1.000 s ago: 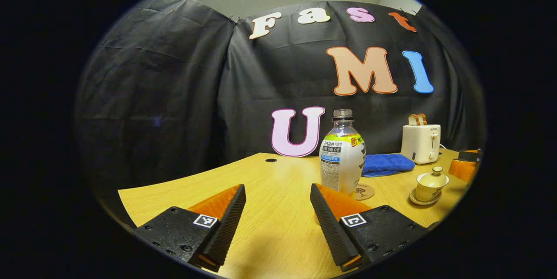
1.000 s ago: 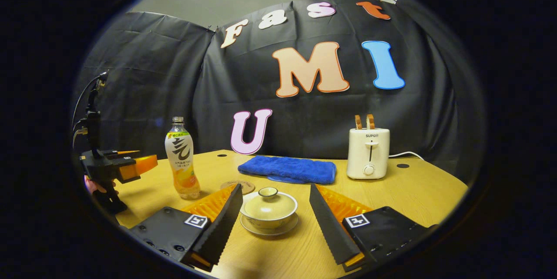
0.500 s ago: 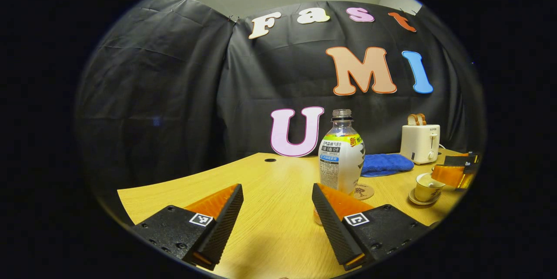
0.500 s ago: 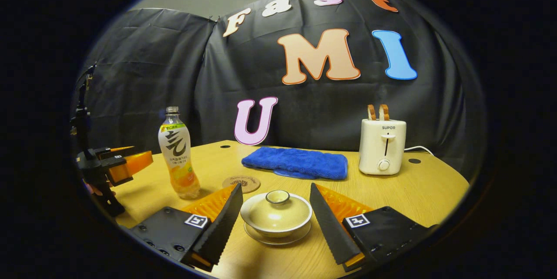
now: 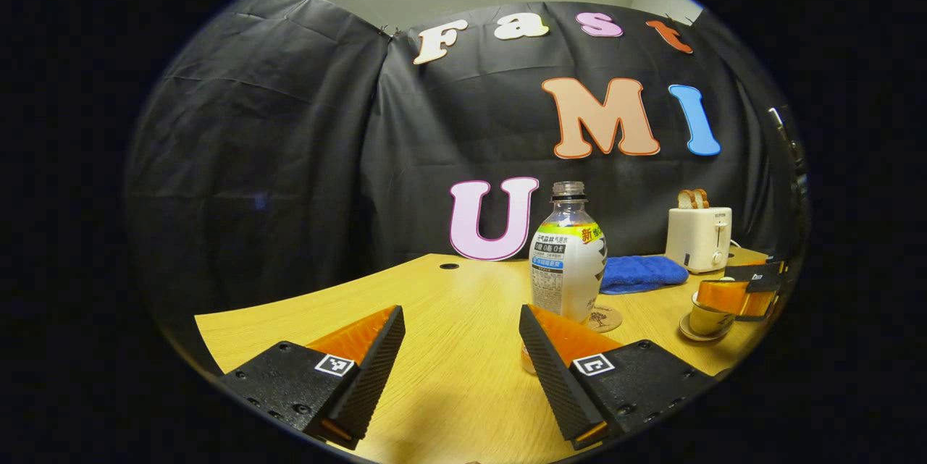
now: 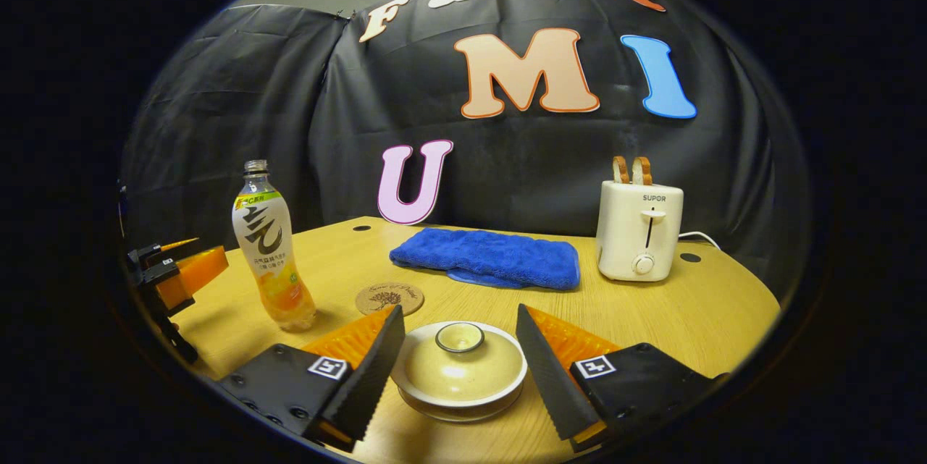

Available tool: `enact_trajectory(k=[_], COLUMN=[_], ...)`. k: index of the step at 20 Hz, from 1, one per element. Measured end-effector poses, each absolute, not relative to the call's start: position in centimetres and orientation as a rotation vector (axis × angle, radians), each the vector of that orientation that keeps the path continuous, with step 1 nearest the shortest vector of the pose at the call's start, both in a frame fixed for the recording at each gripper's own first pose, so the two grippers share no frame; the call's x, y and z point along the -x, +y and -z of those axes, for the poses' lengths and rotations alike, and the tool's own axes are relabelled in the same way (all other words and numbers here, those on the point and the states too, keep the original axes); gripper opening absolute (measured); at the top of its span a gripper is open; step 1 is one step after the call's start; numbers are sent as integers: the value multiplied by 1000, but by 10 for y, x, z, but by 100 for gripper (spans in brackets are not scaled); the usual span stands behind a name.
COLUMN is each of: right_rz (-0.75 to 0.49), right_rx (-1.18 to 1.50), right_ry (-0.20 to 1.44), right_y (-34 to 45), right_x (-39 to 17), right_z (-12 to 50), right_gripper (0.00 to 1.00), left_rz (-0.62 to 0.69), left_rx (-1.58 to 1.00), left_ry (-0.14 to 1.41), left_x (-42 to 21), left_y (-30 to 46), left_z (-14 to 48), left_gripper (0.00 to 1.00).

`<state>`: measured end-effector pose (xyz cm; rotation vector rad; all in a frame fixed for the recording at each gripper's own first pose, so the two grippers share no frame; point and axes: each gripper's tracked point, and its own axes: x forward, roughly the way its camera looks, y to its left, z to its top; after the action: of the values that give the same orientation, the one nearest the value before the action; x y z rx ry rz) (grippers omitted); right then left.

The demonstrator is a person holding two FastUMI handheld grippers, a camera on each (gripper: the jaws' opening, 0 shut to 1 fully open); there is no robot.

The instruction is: Open the teacup lid with one hand, grasp the water bottle and pour water into the teacup with the other hand; after pouring, place the water bottle on the coaster and then close the teacup lid.

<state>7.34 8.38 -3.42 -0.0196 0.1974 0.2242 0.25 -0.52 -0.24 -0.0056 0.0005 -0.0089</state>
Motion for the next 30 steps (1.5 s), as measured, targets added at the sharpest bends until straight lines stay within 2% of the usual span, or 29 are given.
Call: enact_trajectory(k=[2, 4, 5, 8, 9, 10, 12, 13, 30], right_rz=[-215, -205, -203, -214, -221, -217, -212, -213, -221], right_rx=[22, 27, 29, 28, 34, 42, 52, 53, -3], right_ry=[194, 204, 214, 206, 196, 191, 187, 187, 23], right_y=[83, 83, 83, 85, 89, 88, 87, 86, 72], right_x=[-76, -77, -80, -79, -81, -79, -80, -80, -44], right_z=[34, 36, 39, 36, 36, 34, 34, 35, 6], right_gripper=[81, 72, 77, 63, 62, 39, 38, 33, 33], left_rz=[11, 12, 12, 12, 13, 13, 13, 14, 15], left_rx=[6, 6, 6, 7, 7, 7, 7, 7, 7], left_ry=[1, 0, 1, 1, 1, 1, 0, 0, -2], left_x=[-2, -2, -2, -2, -2, -2, -3, -3, -3], left_y=[-5, -5, -5, -6, -6, -6, -6, -6, -7], left_z=[2, 2, 2, 3, 2, 2, 3, 3, 3], left_gripper=[93, 93, 93, 93, 93, 93, 93, 93, 93])
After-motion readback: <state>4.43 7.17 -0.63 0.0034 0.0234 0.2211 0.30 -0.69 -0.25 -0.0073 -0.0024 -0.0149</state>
